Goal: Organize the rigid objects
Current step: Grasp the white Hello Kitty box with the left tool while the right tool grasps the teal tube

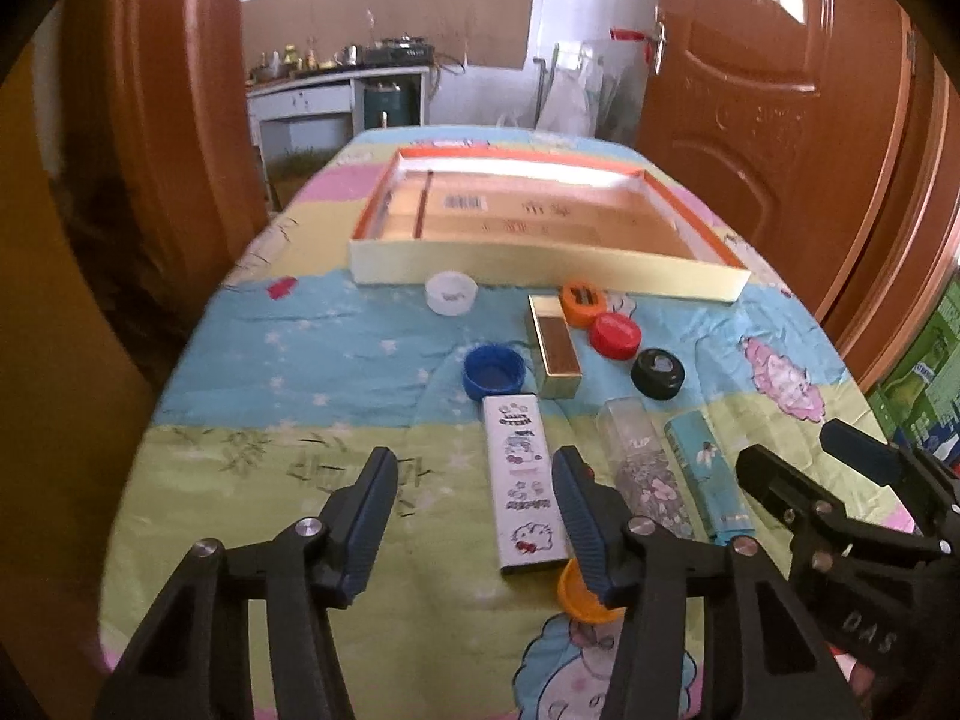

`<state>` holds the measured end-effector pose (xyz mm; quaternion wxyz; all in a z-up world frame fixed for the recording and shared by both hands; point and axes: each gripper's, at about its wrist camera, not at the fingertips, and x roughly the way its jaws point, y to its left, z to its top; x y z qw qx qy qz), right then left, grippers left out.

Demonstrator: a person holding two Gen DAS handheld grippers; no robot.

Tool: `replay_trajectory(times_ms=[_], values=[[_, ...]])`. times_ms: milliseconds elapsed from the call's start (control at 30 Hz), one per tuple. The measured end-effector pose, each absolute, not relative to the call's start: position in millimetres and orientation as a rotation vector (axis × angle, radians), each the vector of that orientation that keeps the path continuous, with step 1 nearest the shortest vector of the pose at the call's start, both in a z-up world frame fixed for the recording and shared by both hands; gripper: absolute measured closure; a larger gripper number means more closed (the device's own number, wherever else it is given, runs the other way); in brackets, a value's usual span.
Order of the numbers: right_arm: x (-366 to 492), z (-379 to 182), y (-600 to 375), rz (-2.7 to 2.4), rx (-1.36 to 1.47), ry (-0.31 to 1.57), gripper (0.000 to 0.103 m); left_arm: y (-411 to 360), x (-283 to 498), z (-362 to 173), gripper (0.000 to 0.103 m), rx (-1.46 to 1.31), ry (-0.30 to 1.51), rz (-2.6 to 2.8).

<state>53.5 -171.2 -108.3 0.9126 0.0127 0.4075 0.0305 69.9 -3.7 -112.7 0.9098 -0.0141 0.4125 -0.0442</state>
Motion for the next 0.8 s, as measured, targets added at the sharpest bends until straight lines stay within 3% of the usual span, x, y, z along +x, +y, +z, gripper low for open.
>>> replay_trajectory(times_ms=[467, 600, 700, 767, 800], values=[[72, -131, -159, 0.109, -0.020, 0.896, 0.023, -12, 84, -132, 0.059, 0.010, 0.877, -0.113], [73, -135, -151, 0.126, -0.079, 0.897, 0.027, -8, 81, -132, 0.070, 0.018, 0.862, -0.142], [71, -133, -148, 0.153, -0.083, 0.887, 0.043, -2, 80, -131, 0.076, 0.001, 0.863, -0.155], [69, -132, -146, 0.165, -0.088, 0.882, 0.065, 3, 80, -130, 0.076, -0.026, 0.867, -0.168], [68, -131, -144, 0.171, -0.094, 0.882, 0.069, 5, 80, -130, 0.076, -0.037, 0.867, -0.169]])
